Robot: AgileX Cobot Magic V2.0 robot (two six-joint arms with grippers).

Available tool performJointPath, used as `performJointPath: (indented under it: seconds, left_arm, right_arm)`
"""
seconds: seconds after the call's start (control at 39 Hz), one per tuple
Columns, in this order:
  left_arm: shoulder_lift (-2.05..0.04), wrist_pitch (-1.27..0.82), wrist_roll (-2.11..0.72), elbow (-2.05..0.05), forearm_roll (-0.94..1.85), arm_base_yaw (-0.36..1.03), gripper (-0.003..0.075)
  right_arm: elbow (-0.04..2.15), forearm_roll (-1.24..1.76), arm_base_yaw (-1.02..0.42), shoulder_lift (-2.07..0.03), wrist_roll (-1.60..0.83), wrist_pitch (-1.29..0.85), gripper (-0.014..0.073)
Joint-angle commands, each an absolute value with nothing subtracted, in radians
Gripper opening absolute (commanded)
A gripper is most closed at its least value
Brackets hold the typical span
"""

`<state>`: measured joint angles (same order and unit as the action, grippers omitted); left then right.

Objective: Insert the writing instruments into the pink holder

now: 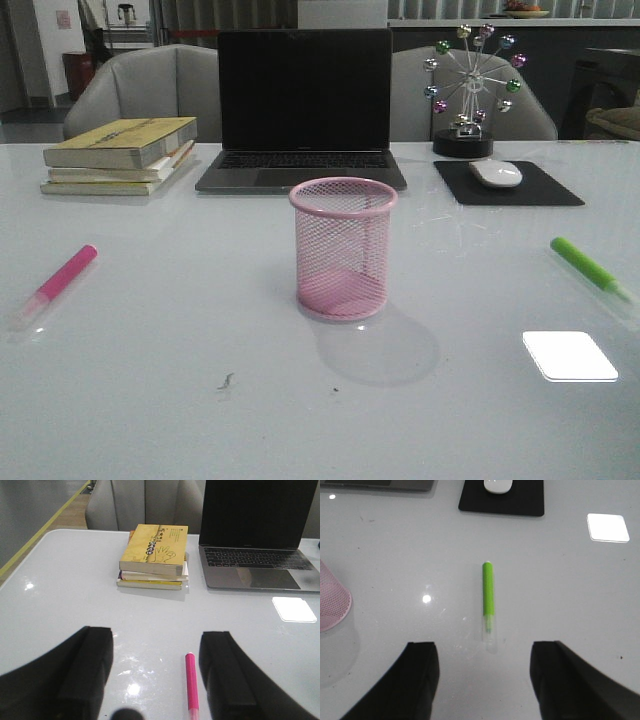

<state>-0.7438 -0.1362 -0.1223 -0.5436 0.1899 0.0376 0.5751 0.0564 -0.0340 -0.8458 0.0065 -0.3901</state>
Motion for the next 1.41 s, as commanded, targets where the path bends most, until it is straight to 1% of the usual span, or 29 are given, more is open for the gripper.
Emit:
performJointPath:
  seconds: [0.0,0.2,0.64,0.9,1.08,1.38]
  left_arm:
    - [-0.743,-0.056,-0.111,-0.579,0.21,0.037,0.0455]
    - [-0.743,-0.057,-0.111,-0.579,0.21,0.037,0.0455]
    - [-0.743,-0.057,-0.111,-0.579,0.21,0.037,0.0455]
    - [-0.743,-0.057,-0.111,-0.579,0.214,0.037,0.0455]
    - [-0.743,-0.057,-0.111,-0.579,0.214,0.037,0.0455]
    - [-0.743,-0.057,-0.111,-0.579,0.214,0.037,0.0455]
  right_arm:
    - [0.652,0.06,-0.038,-0.875,0.0,-0.342,0.0512]
    - [0.813,0.056,-0.038,-1.028,0.0,-0.434,0.0512]
    - [1.21,0.054,-0.034,-1.586,0.0,-0.678,0.0512]
    - [1.402,0.053,-0.029,-1.83,0.0,-0.771,0.0512]
    - [1.483,0.042,-0.023,-1.939,0.0,-0.812,0.0512]
    - [1.501,0.022,-0.023,-2.02,0.0,-0.814,0.0512]
